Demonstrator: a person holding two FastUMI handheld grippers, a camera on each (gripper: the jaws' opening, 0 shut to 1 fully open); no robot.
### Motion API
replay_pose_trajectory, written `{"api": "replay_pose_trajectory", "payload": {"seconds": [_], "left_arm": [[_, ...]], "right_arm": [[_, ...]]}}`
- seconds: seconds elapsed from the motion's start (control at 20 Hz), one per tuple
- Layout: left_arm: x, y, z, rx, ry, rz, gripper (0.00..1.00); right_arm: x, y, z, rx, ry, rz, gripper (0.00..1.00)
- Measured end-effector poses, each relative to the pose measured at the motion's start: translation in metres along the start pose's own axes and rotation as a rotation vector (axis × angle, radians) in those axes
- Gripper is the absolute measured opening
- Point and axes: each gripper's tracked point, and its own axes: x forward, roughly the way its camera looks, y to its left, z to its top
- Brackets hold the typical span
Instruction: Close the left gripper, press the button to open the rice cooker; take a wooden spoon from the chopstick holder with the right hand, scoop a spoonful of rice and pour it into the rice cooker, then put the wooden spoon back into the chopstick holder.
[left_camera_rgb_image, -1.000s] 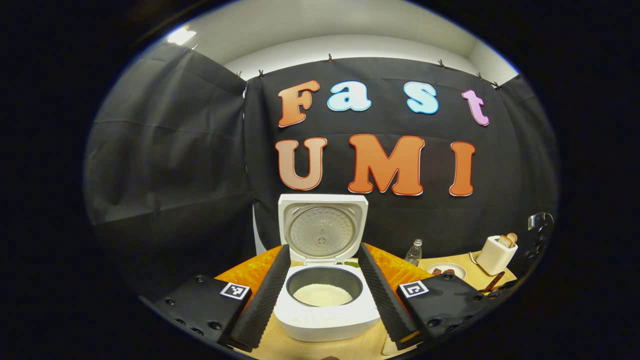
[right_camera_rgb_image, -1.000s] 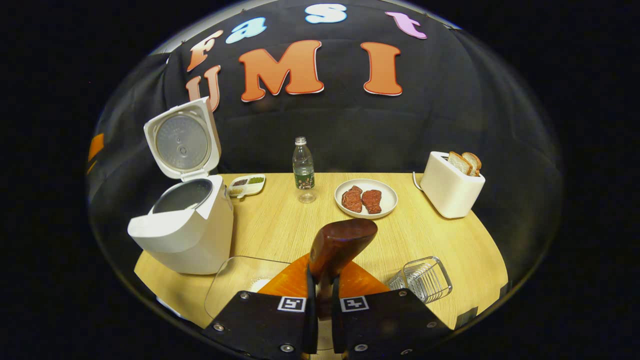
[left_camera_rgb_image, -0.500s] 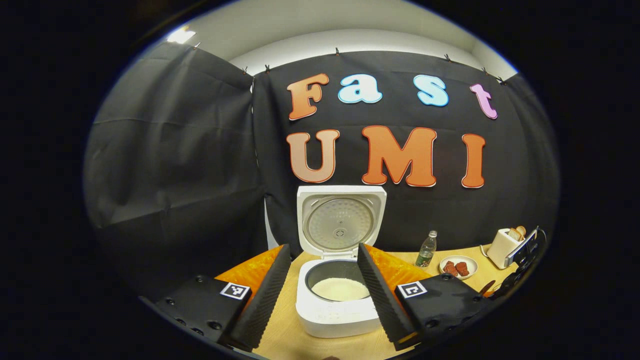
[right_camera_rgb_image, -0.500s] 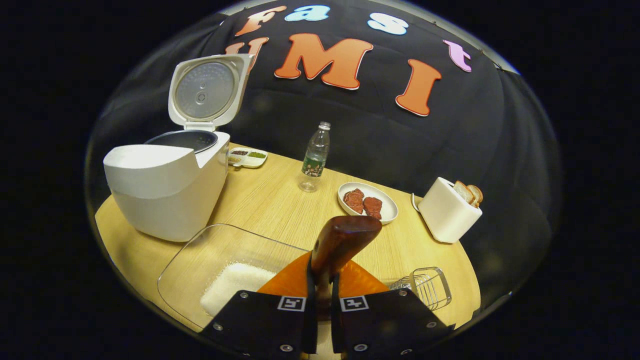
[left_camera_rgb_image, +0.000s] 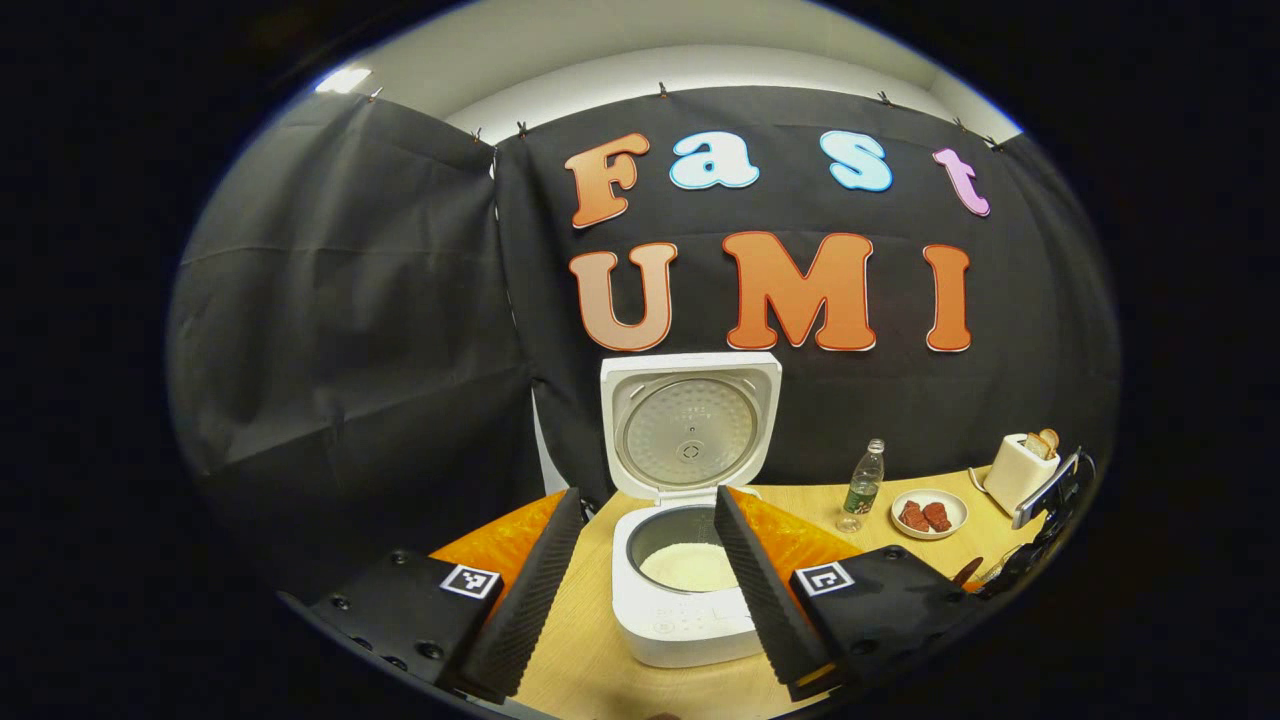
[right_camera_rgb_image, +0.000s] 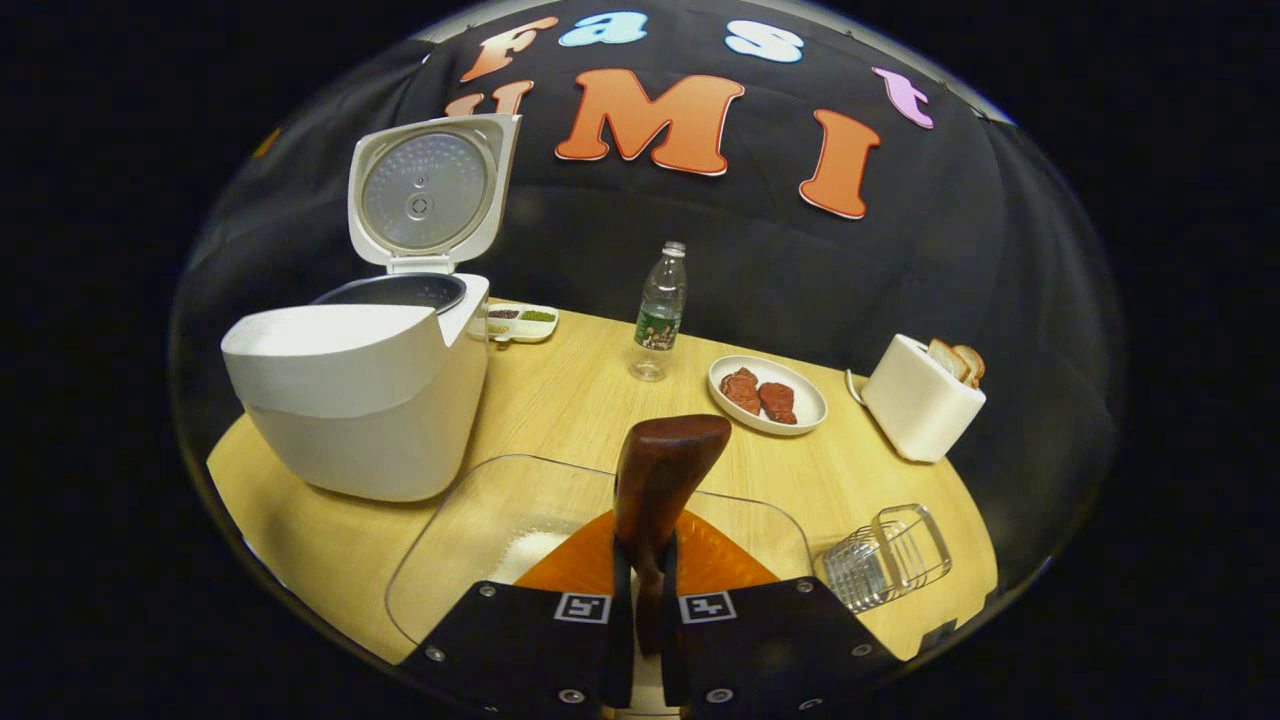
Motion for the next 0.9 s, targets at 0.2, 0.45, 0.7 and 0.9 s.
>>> {"api": "replay_pose_trajectory", "payload": {"seconds": [0.2,0.45,0.7,0.9], "left_arm": [[0.003,0.003,0.000,0.004,-0.001,-0.006,0.87],[0.004,0.015,-0.003,0.002,0.011,0.002,0.87],[0.002,0.015,-0.010,-0.011,0.030,-0.001,0.87],[0.001,0.015,-0.011,-0.009,0.037,0.001,0.92]], "right_arm": [[0.003,0.034,-0.006,0.150,0.076,0.106,0.11],[0.017,0.031,-0.012,0.392,0.186,0.149,0.10],[0.022,0.025,-0.017,0.488,0.222,0.155,0.11],[0.024,0.029,-0.019,0.601,0.270,0.197,0.11]]}}
